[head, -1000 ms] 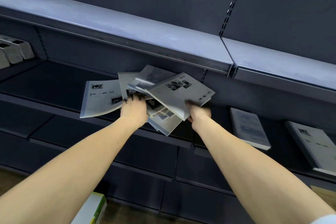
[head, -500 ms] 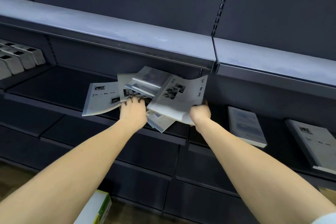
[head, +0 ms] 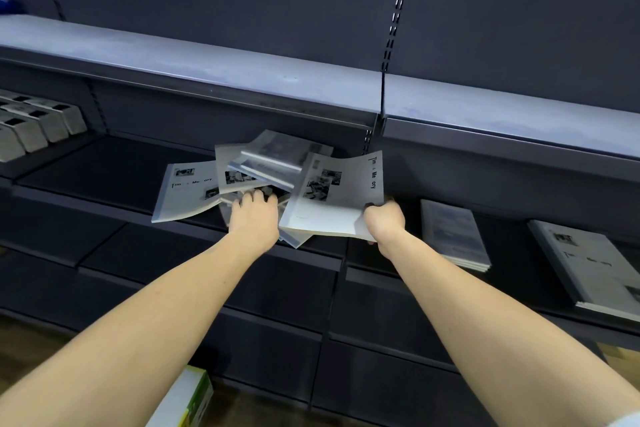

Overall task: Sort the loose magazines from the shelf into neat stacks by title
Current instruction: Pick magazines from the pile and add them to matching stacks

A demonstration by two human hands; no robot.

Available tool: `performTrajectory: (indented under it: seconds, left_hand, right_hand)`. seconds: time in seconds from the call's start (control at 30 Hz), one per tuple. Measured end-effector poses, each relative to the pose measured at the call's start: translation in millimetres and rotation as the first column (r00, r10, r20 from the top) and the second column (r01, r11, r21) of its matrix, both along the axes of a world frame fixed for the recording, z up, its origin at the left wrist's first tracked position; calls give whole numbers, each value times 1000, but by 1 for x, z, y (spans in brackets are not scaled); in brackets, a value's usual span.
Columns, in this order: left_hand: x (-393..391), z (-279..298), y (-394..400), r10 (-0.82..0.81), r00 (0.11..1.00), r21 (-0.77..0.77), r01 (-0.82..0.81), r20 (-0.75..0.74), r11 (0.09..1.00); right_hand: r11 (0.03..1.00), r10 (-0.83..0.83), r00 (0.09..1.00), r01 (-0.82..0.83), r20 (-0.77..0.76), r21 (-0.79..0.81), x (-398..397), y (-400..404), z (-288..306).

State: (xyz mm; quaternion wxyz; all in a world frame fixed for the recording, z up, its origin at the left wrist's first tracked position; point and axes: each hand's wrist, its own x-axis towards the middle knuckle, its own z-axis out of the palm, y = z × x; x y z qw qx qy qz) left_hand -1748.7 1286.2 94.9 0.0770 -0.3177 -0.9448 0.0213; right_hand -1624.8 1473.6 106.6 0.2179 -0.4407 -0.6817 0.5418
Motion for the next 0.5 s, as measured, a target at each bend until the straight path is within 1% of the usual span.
performTrajectory:
  seconds: [0.2, 0.5]
  left_hand:
    - [11, 1, -10, 4, 1000, 20, -4, 3, 1000]
    - [28, 2, -21, 29, 999, -5, -29, -24, 1000]
  right_hand:
    - [1000, -2, 999, 2, -33, 7, 5, -2, -3]
    - [1000, 5, 999, -5, -52, 2, 12, -6, -8]
